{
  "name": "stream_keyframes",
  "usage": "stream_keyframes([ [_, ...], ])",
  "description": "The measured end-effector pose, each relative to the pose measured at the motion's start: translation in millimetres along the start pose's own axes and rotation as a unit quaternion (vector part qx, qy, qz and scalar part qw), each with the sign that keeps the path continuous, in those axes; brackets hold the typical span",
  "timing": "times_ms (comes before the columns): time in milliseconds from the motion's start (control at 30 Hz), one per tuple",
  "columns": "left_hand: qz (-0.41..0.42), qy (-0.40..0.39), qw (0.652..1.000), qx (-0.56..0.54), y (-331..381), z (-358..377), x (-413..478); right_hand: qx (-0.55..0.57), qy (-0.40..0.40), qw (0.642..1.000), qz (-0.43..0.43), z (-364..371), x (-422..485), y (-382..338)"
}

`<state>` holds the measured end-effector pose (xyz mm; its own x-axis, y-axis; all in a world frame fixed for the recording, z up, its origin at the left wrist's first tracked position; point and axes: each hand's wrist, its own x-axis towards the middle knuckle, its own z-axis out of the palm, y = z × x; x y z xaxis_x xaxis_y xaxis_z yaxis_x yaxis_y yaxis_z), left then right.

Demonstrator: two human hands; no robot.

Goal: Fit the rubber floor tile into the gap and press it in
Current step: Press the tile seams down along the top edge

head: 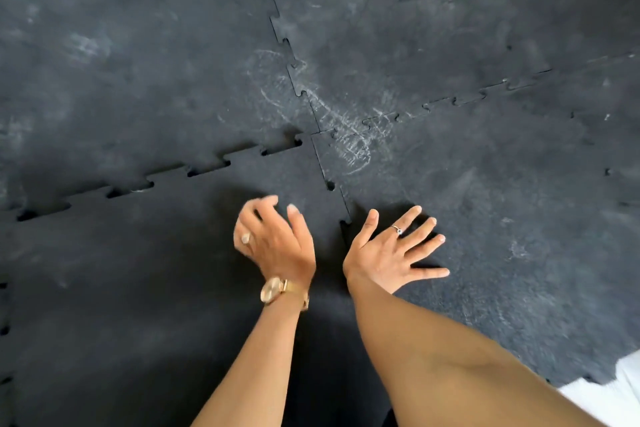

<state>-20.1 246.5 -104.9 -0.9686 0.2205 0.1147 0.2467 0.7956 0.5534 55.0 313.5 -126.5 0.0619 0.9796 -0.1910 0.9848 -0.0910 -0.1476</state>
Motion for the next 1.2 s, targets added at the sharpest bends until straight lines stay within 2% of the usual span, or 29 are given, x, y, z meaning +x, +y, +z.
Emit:
stream_keyframes([
  [33,0.012,0.009,1.000,-0.015,12.8,5.2,16.0,0.000,-0.001,1.000,0.003,-0.3,-0.2,-0.1],
  [133,0.162,-0.055,0.985,0.015,54.9,26.8,46.8,0.001,-0.003,1.000,0.001,0.9,0.6,1.2],
  [233,0.294,-0.132,0.943,0.079,78.1,52.7,51.4,0.013,0.001,1.000,0.007,2.1,1.9,-0.7],
  [333,0.367,-0.177,0.905,0.124,74.9,73.7,50.2,0.020,0.009,1.000,0.010,4.5,2.5,0.0],
  [433,0.458,-0.181,0.864,0.108,67.0,83.1,53.4,0.015,0.011,1.000,0.013,6.0,2.4,-0.9],
  [500,0.493,-0.216,0.836,0.107,65.5,85.8,54.6,0.008,0.000,1.000,0.016,6.7,2.7,-0.7],
  [600,0.490,-0.248,0.826,0.125,66.0,82.4,55.9,0.009,-0.015,1.000,0.014,3.6,2.5,0.6],
  [667,0.473,-0.289,0.831,0.050,67.7,78.2,59.9,0.012,-0.012,1.000,0.008,3.3,2.6,2.2],
  [700,0.432,-0.335,0.836,-0.038,69.1,75.2,62.0,0.011,-0.009,1.000,0.007,3.9,2.4,2.7],
  [733,0.346,-0.387,0.839,-0.162,71.2,69.3,65.6,0.010,-0.009,1.000,0.007,4.4,2.3,2.5],
  [767,0.239,-0.417,0.828,-0.288,73.6,63.2,70.0,0.008,-0.011,1.000,0.005,4.2,2.0,3.3],
  [800,0.162,-0.408,0.816,-0.375,74.3,60.4,76.7,0.004,-0.011,1.000,0.003,5.0,2.2,3.1],
  [833,0.139,-0.378,0.821,-0.405,74.9,58.4,86.3,-0.003,-0.005,1.000,0.002,5.7,2.4,2.3],
  [867,0.179,-0.332,0.848,-0.371,73.8,59.4,98.4,-0.007,-0.009,1.000,0.007,4.7,2.2,1.7],
  [900,0.254,-0.286,0.876,-0.293,70.6,63.8,110.9,-0.007,-0.016,1.000,0.014,3.1,2.1,1.1],
  [933,0.331,-0.250,0.889,-0.195,67.6,69.0,121.7,-0.007,-0.025,1.000,0.013,2.4,1.9,1.8],
  [1033,0.459,-0.214,0.861,0.048,62.7,85.6,132.0,-0.004,-0.019,1.000,0.008,1.5,0.8,0.2],
  [1100,0.485,-0.222,0.834,0.140,62.4,94.6,126.8,-0.004,-0.014,1.000,0.010,2.0,1.5,0.3],
  [1200,0.436,-0.263,0.848,0.148,63.8,96.2,132.6,0.009,-0.013,1.000,0.010,-4.1,-0.6,-2.6],
])
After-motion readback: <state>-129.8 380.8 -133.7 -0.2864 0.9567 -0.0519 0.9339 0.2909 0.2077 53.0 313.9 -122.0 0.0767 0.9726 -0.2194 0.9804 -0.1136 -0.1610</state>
